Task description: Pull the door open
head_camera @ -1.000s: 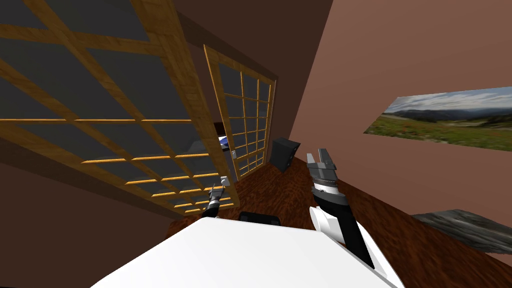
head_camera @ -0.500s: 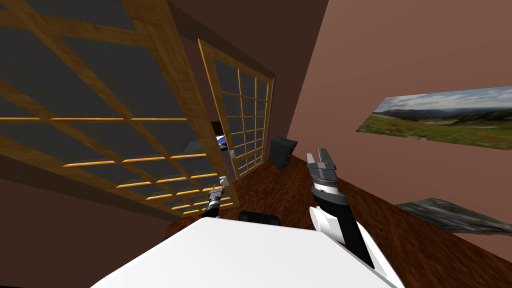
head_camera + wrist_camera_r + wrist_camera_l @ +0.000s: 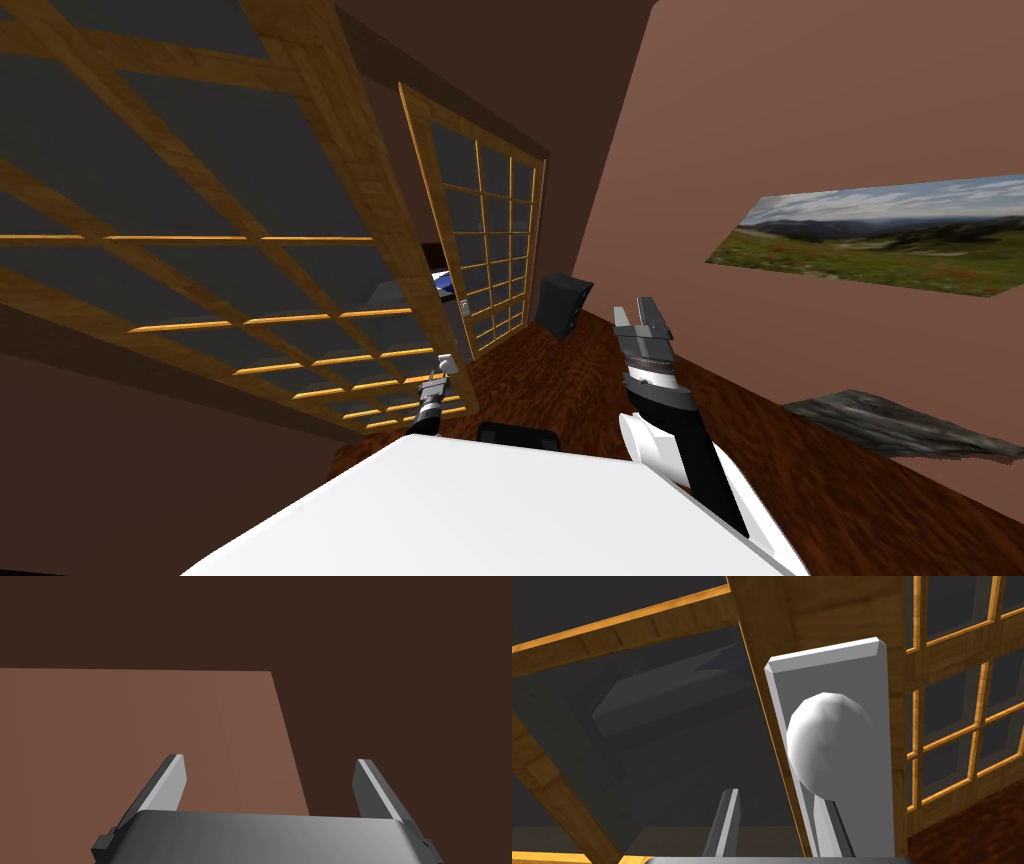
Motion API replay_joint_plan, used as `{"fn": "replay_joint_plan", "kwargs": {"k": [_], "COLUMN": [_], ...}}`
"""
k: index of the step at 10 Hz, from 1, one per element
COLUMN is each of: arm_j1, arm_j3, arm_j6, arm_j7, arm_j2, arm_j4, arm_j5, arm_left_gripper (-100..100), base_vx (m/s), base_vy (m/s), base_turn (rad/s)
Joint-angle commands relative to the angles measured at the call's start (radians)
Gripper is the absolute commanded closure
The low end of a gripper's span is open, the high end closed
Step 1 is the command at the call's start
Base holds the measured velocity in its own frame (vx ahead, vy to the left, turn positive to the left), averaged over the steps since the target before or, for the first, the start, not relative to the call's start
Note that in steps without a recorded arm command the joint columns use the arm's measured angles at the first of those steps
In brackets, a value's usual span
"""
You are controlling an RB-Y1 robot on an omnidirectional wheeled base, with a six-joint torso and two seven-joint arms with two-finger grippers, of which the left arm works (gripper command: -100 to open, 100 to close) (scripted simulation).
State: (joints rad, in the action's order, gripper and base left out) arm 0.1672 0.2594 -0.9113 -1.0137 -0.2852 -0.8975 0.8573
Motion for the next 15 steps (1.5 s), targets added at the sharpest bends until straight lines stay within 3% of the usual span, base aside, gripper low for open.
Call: {"fn": "replay_joint_plan", "kwargs": {"k": [1,3,5,8,9,12,13,14,15], "arm_j1": [-0.013,-0.005,-0.002,-0.002,0.002,0.003,0.029,0.024,0.018], "arm_j3": [0.016,0.026,0.03,0.03,0.036,0.037,0.03,0.011,0.005], "arm_j6": [-0.011,-0.014,-0.015,-0.015,-0.017,-0.017,-0.006,0.038,0.055], "arm_j7": [-0.023,-0.083,-0.109,-0.109,-0.14,-0.149,-0.154,-0.14,-0.136], "arm_j2": [0.01,0.014,0.016,0.016,0.018,0.018,0.008,-0.001,-0.004], "arm_j4": [-0.031,-0.044,-0.049,-0.049,-0.056,-0.058,-0.045,-0.056,-0.063], "arm_j5": [-0.001,0.033,0.047,0.047,0.066,0.071,0.079,0.091,0.095], "arm_left_gripper": [-100,-100,-100,-100,-100,-100,-100,-100,-100], "base_vx": [-0.032,-0.052,-0.043,-0.014,-0.03,-0.024,0.002,0.0,-0.011], "base_vy": [0.009,0.009,0.011,0.003,-0.001,0.001,0.024,0.015,-0.007], "base_turn": [-0.062,-0.074,-0.045,-0.003,-0.063,-0.026,0.046,0.103,0.083]}}
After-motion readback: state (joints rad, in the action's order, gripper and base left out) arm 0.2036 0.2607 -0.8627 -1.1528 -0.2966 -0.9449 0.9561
